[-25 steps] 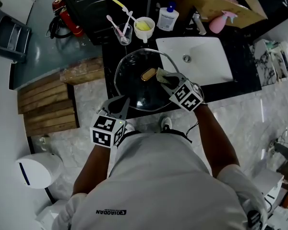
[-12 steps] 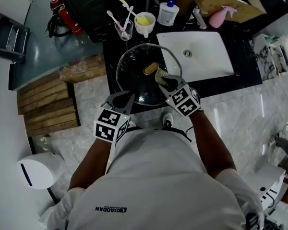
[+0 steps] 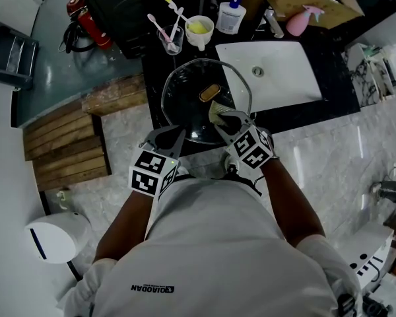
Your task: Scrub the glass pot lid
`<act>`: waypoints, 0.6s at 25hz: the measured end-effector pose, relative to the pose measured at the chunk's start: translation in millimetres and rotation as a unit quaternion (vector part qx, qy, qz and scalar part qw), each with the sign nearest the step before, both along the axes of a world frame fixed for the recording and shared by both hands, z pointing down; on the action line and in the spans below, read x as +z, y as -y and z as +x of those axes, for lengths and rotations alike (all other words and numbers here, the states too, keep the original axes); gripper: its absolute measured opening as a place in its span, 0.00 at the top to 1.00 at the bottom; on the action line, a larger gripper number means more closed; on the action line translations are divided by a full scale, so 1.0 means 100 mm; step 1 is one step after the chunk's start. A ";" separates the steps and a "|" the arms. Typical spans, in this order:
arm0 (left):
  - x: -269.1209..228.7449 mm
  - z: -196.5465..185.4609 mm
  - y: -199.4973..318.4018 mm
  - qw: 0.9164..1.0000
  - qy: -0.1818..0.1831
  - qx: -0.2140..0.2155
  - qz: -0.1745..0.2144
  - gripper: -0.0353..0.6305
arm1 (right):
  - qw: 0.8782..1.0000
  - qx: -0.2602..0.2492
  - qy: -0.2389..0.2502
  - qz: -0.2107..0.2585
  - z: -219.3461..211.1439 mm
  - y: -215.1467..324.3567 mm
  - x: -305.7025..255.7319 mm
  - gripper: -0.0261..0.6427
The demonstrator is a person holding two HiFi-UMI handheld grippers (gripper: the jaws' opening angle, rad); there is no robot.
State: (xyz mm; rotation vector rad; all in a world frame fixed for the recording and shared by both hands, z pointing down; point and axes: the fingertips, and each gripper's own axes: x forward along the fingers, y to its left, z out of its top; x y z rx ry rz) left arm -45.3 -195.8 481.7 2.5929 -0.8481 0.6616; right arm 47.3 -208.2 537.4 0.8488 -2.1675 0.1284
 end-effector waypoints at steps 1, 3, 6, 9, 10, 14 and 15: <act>0.01 -0.01 0.00 1.000 0.001 0.001 -0.001 0.92 | 1.000 -0.004 -0.002 0.002 -0.02 -0.02 0.00 0.81; 0.03 -0.03 -0.02 1.000 0.002 0.003 -0.004 0.92 | 1.000 -0.015 -0.004 0.006 -0.05 -0.07 0.01 0.81; 0.05 -0.04 -0.04 1.000 0.002 0.003 -0.007 0.92 | 0.999 -0.031 -0.003 0.009 -0.10 -0.14 0.03 0.81; 0.05 -0.03 -0.04 1.000 0.001 0.002 -0.008 0.92 | 0.999 -0.043 0.004 0.006 -0.12 -0.21 0.05 0.81; 0.05 -0.02 -0.04 1.000 0.000 0.002 -0.007 0.92 | 0.999 -0.046 0.006 0.005 -0.12 -0.22 0.05 0.81; 0.05 0.00 -0.04 1.000 -0.001 0.000 -0.007 0.92 | 0.998 -0.062 0.015 0.000 -0.13 -0.30 0.07 0.80; 0.05 0.01 -0.04 1.000 -0.001 0.000 -0.007 0.92 | 0.998 -0.067 0.017 -0.002 -0.13 -0.32 0.07 0.80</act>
